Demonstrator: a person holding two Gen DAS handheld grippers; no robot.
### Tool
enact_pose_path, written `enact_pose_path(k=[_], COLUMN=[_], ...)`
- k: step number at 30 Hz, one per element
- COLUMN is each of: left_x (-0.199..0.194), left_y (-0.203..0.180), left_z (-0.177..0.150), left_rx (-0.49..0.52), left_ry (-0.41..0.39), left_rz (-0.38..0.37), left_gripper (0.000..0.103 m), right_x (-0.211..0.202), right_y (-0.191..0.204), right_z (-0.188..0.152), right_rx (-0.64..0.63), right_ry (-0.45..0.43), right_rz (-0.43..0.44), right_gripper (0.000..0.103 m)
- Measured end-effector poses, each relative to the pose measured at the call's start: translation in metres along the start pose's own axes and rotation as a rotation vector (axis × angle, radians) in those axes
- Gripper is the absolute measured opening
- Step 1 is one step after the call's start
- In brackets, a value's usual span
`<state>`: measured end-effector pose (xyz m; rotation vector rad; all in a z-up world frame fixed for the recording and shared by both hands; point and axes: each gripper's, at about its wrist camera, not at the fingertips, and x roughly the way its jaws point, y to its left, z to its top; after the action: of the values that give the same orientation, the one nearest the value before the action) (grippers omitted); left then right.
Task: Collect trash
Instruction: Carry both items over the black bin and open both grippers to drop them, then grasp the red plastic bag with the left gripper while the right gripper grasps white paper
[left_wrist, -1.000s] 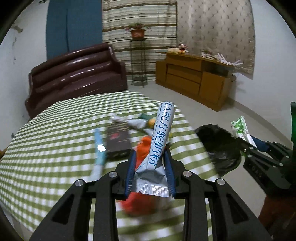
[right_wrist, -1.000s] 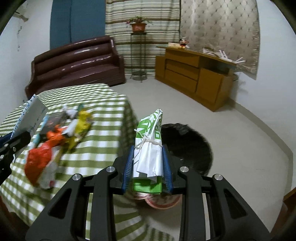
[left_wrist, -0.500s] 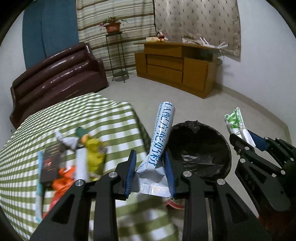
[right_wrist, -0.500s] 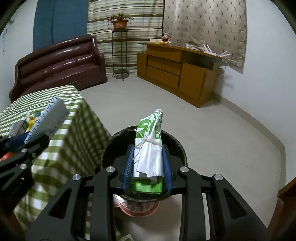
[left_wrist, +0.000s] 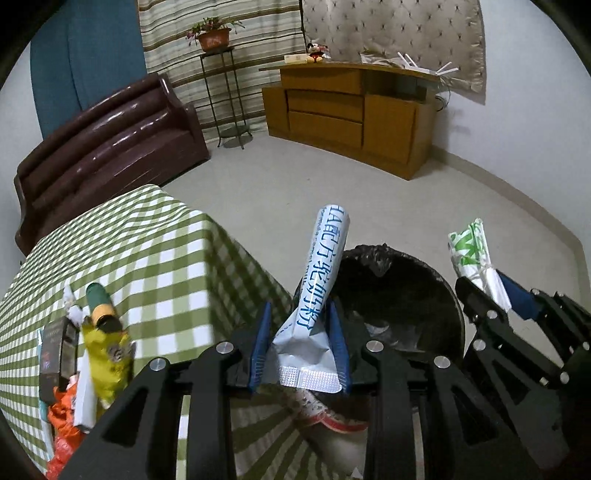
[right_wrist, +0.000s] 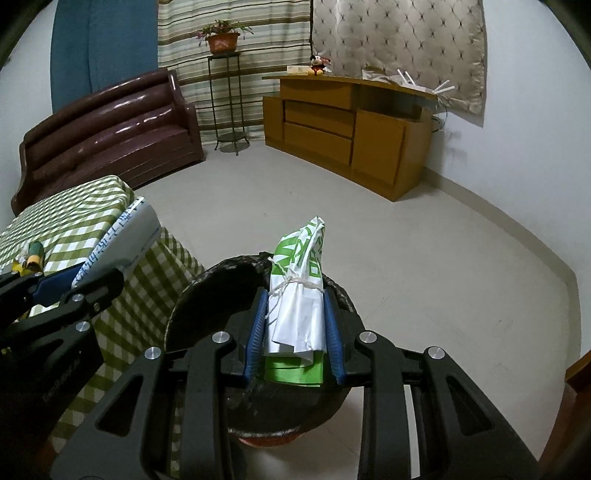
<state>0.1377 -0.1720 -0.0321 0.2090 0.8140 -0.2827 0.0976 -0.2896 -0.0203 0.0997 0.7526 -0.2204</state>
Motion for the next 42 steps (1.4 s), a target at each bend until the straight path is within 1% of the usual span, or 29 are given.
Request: enact_pose_path(k=[4,6,7,8,15,17,21,22,24,26,29,34,42], left_x=[0.008,0.01,0.01,0.009,0.008,0.005,-0.008,-0.012,-0.022,-0.03,-0.042,-0.061,-0.091], left_y=[-0.003,-0.006,-0.006,-0.005,-0.002,0.0,0.005,0.007,0.012,0.018,0.03,0.055,0.104], left_z=[0.0,0.001,0.001,0.001,0.004,0.004,0.0,-0.002,-0.004,-0.007,-0.014,-0.026,-0.051], left_rx=[-0.003,0.0,0.0,-0.002,-0.025,-0.031,-0.036,-0.036,-0.035,-0.034,-0.038,-0.058,-0.103], left_ry=[0.028,0.033,0.03,0.025,0.026,0.023,0.006,0.0,-0.01,-0.02,-0.03,-0.039,-0.046], left_rz=[-0.001,-0.002,-0.001,0.0,-0.012,-0.016,-0.023,-0.02,-0.023,-0.018,-0.009,0.01,0.071], left_gripper=[0.034,0.041,0.046,0.048,0.051,0.051,0.053,0.054,0.056,0.06,0.061,0.065,0.067], right_x=[0.008,0.01,0.01,0.01,0.005,0.001,-0.01,-0.014,-0.02,-0.027,-0.038,-0.051,-0.072], right_y=[-0.004,-0.008,-0.009,-0.011,-0.013,-0.013,-0.009,-0.007,-0.004,0.0,0.01,0.028,0.082], right_z=[0.002,0.003,0.003,0.002,0.0,-0.002,-0.007,-0.009,-0.011,-0.014,-0.017,-0.019,-0.026], right_rx=[0.002,0.012,0.017,0.024,0.046,0.049,0.057,0.061,0.068,0.076,0.079,0.072,-0.019], right_ry=[0.004,0.003,0.0,0.001,0.0,-0.002,-0.008,-0.012,-0.022,-0.043,-0.064,-0.042,-0.032], right_rz=[0.007,0.011,0.01,0.01,-0.005,-0.009,-0.013,-0.013,-0.01,-0.014,-0.015,0.037,0.097], right_gripper=[0.031,0.036,0.041,0.041,0.042,0.047,0.053,0.056,0.059,0.068,0.071,0.072,0.072])
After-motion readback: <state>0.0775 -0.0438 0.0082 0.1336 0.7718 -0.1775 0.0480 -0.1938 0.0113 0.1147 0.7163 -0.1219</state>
